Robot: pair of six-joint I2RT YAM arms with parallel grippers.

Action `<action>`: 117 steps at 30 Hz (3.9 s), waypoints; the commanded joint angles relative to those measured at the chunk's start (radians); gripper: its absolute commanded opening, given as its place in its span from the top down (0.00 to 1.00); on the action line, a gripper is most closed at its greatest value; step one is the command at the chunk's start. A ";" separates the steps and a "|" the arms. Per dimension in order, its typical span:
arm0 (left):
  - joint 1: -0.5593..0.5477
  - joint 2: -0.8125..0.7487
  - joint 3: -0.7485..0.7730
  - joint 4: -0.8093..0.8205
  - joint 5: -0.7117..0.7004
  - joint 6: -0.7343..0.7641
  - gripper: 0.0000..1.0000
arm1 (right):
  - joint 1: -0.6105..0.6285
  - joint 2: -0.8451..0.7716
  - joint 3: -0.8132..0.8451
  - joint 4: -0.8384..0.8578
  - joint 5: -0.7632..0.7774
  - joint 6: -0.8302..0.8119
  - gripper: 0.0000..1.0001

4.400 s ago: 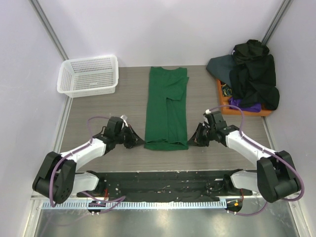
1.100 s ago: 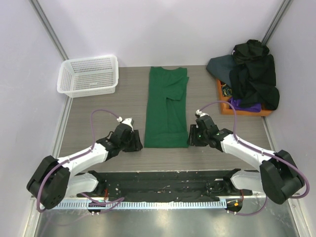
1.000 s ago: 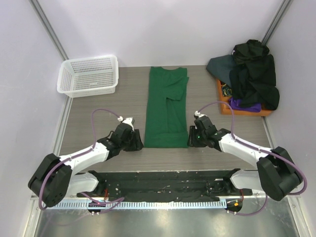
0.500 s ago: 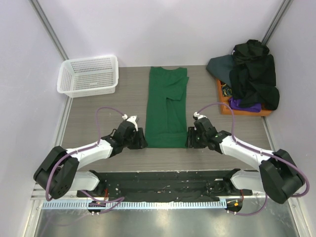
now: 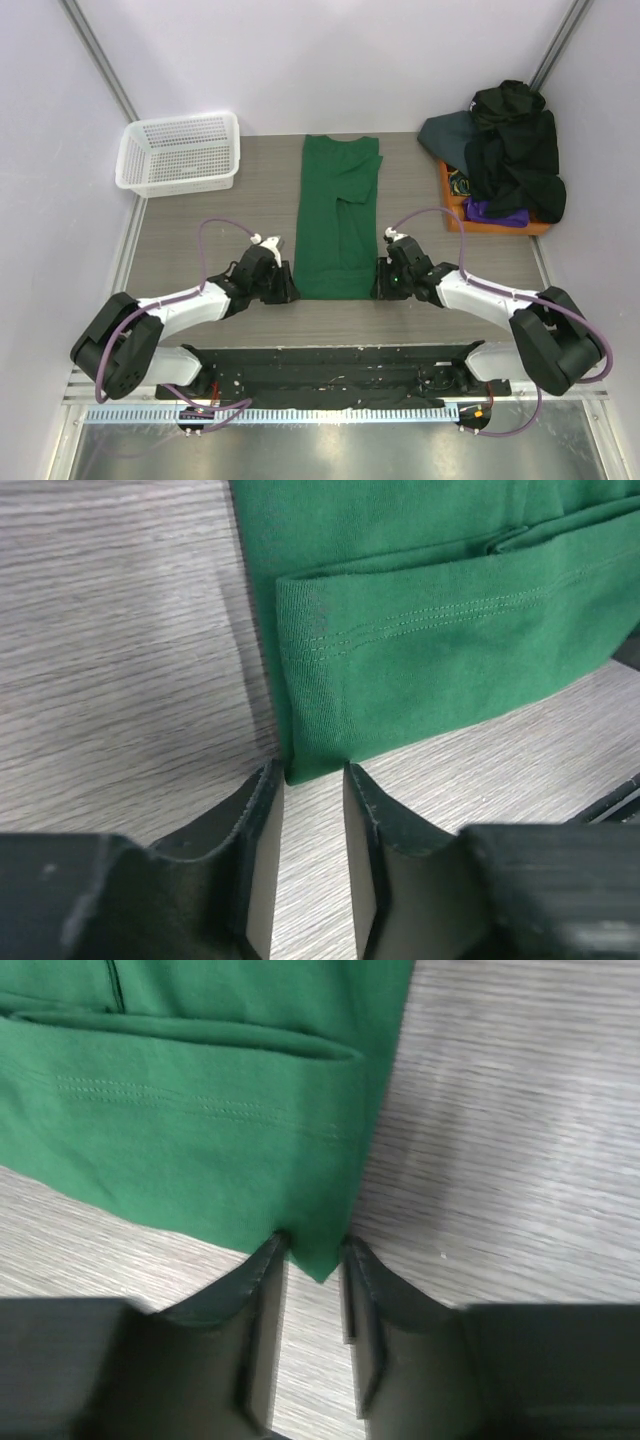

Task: Roll the t-shirts
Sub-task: Roll the T-shirt to the center of the board.

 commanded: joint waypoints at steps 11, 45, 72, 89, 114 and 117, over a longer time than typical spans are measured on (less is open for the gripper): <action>-0.017 -0.084 -0.055 0.017 0.041 -0.064 1.00 | 0.050 -0.108 -0.032 -0.088 0.001 0.070 0.99; -0.029 -0.216 -0.046 -0.152 0.050 -0.121 1.00 | 0.133 -0.163 -0.086 -0.121 0.004 0.170 0.60; -0.029 -0.308 -0.026 -0.270 0.061 -0.162 1.00 | 0.144 -0.235 0.047 -0.363 -0.025 0.193 0.98; 0.071 -0.168 0.135 -0.293 0.141 -0.122 1.00 | 0.064 -0.083 0.198 -0.378 -0.043 0.087 0.96; 0.207 0.336 0.325 -0.121 0.213 -0.102 1.00 | -0.212 0.262 0.284 -0.199 -0.077 -0.001 0.94; 0.207 0.311 0.284 -0.103 0.172 -0.114 1.00 | -0.214 0.298 0.302 -0.173 -0.074 -0.004 0.93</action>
